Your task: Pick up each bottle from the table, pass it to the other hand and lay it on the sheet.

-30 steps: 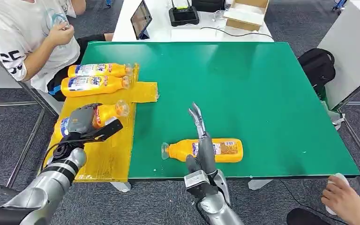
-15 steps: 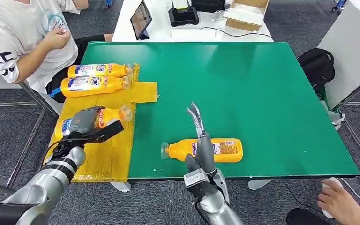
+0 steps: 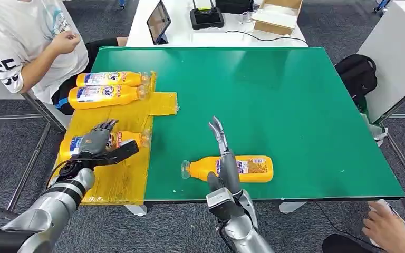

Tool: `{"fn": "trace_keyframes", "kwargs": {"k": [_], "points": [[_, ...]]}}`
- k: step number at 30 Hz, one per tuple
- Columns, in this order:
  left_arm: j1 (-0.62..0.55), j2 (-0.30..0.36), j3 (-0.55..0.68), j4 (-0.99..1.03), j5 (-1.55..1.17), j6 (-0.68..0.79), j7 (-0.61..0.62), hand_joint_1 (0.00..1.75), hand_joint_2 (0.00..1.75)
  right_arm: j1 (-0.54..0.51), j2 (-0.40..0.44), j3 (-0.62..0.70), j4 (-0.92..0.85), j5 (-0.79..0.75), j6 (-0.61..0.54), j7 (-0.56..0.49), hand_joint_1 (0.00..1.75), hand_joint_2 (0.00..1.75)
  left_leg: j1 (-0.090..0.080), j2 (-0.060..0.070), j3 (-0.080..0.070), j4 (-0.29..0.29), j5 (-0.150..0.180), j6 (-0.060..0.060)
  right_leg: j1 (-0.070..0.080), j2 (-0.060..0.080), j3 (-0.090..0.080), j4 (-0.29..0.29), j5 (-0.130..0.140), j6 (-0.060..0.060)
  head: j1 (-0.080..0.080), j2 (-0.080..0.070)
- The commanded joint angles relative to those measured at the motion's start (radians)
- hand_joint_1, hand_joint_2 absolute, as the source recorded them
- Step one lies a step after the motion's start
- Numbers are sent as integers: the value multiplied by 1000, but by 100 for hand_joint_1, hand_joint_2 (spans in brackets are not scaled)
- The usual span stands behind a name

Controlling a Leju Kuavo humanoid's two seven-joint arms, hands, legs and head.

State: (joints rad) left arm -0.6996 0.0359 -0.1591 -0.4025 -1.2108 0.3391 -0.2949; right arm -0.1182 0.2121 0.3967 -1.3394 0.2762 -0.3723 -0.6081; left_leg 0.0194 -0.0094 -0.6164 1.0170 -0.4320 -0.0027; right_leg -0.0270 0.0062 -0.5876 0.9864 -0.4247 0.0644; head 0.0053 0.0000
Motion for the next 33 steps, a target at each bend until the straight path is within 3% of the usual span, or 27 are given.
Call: {"fn": "trace_keyframes", "kwargs": {"k": [1, 9, 16, 25, 29, 31, 33], "points": [[-30, 1, 9, 61, 6, -11, -3, 0, 175, -29, -2, -5, 59, -4, 2, 5, 0, 0, 0, 1, 3, 0, -1, 1, 1, 0, 3, -1, 0, -3, 0, 0], [-24, -21, 111, 46, 148, -116, -101, 0, 175, -34, 0, -15, 73, -3, 10, 14, 0, 0, 0, 2, 4, -1, -1, 1, 1, 0, 4, -1, 0, -3, 0, 0], [-6, -40, 294, -8, 472, -479, -309, 0, 175, -51, -2, -18, 115, -7, 20, 19, 0, 0, 0, 2, 5, -1, -1, 2, 1, 0, 5, -2, 0, -3, 0, 0], [30, -39, 293, -139, 727, -681, -343, 0, 175, -54, 3, -44, 139, -15, 48, 19, 0, 0, 0, 1, 6, -1, 0, 1, 1, 0, 7, -2, 0, -4, 0, 0], [60, -53, 272, -200, 779, -602, -362, 0, 175, -50, 5, -51, 139, -11, 48, 19, 0, 0, 1, 2, 7, -1, -1, 1, 1, 0, 7, -1, -1, -3, 0, 0], [77, -103, 306, -265, 800, -386, -349, 0, 175, -42, -9, -43, 126, 38, 25, 53, 0, 0, 1, 1, 7, -1, -1, 1, 2, 0, 7, -1, -1, -3, 0, 0], [82, -125, 309, -297, 811, -339, -324, 0, 175, -35, -16, -48, 110, 41, 24, 57, 0, 0, 1, -1, 6, 0, -1, 1, 2, -2, 6, -1, -1, -3, 0, 0]]}}
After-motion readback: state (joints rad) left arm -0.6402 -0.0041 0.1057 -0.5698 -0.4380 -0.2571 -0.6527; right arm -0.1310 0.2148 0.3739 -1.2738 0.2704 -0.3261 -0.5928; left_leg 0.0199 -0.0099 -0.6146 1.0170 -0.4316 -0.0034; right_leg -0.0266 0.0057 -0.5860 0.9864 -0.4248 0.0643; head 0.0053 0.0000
